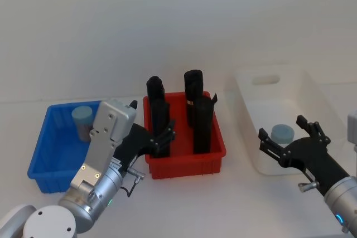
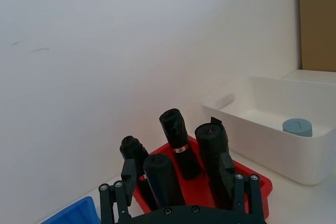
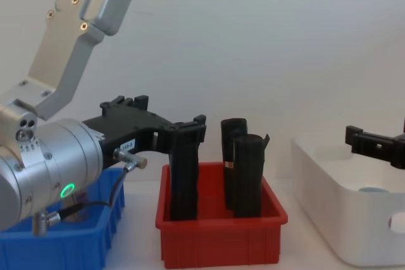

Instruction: Pick the cotton swabs from the blue box and place them into the white box.

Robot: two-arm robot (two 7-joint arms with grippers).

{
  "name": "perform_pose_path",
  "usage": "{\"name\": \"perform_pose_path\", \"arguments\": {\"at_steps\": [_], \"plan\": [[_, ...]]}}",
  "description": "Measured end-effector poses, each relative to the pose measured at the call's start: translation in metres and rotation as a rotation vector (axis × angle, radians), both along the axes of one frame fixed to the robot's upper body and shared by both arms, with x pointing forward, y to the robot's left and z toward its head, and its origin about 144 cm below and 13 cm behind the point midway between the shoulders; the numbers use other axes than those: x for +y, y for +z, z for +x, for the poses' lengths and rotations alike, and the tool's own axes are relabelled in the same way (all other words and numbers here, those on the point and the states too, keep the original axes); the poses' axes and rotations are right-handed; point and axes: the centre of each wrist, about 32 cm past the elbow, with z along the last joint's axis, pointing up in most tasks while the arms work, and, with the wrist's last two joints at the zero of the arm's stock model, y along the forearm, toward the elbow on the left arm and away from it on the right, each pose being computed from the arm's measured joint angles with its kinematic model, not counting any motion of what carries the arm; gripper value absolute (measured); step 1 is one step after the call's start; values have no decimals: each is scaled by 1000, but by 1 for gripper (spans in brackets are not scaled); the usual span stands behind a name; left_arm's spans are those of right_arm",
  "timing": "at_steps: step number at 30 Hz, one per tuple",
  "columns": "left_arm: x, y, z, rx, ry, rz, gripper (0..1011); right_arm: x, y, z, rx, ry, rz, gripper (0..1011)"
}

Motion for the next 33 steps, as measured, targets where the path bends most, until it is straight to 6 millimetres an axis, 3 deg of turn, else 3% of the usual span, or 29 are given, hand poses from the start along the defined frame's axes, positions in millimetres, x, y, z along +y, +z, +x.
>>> {"name": "perform_pose_path", "arguments": {"at_steps": [33], "plan": [[-1, -2, -1, -7, 11, -6, 1004, -1, -1, 3, 4, 11, -3, 1001]]}}
